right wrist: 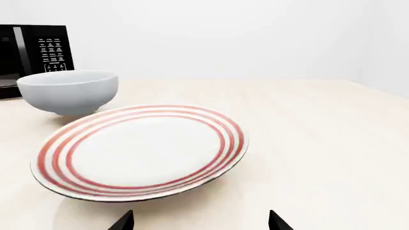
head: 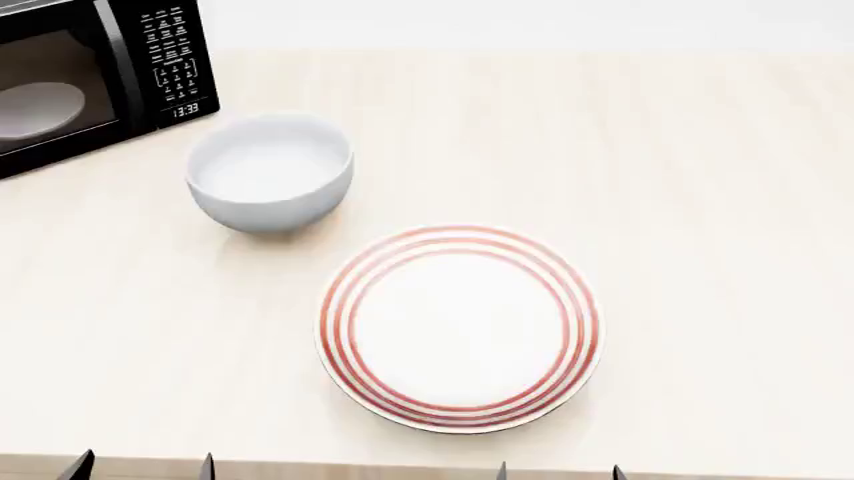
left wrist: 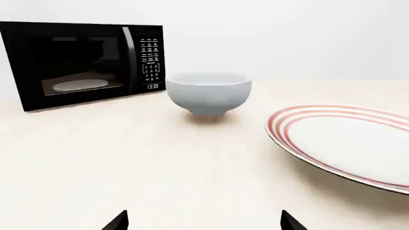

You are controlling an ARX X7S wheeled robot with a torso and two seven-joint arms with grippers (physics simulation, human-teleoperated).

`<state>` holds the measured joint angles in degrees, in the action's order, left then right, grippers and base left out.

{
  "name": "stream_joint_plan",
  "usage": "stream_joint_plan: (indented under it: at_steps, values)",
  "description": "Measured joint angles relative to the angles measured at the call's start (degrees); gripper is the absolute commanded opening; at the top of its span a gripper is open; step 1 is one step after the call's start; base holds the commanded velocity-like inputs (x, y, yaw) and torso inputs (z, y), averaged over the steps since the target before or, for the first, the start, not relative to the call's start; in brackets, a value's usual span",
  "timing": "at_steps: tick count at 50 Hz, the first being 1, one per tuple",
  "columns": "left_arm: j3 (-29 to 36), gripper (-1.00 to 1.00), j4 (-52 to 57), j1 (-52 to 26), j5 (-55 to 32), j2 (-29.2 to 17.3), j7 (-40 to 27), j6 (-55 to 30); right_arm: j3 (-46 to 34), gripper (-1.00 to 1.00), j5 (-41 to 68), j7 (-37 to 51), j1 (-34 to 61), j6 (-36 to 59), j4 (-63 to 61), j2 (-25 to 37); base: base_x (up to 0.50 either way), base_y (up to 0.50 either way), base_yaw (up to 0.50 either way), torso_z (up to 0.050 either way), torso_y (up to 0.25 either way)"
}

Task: Open the microwave.

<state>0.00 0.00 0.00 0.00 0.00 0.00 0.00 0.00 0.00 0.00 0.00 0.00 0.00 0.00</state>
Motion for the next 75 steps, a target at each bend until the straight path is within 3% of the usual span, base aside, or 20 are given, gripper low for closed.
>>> stream_joint_plan:
  at_steps: [24,75]
  values:
    - [3.1,1.00,0.1,0.0,-2.7,-2.7,-3.4,-0.2,-3.1,1.00,2.8,3.0,-0.3,0.2,-1.2,3.0,0.16,0.12,0.00,0.000,0.000]
    - [7.0,1.00,0.1,-0.4,-6.3,-6.4,-7.7,-0.1,-7.2,1.00,6.5,6.9,0.7,0.6,-0.6,6.4,0.19,0.43,0.00,0.000,0.000]
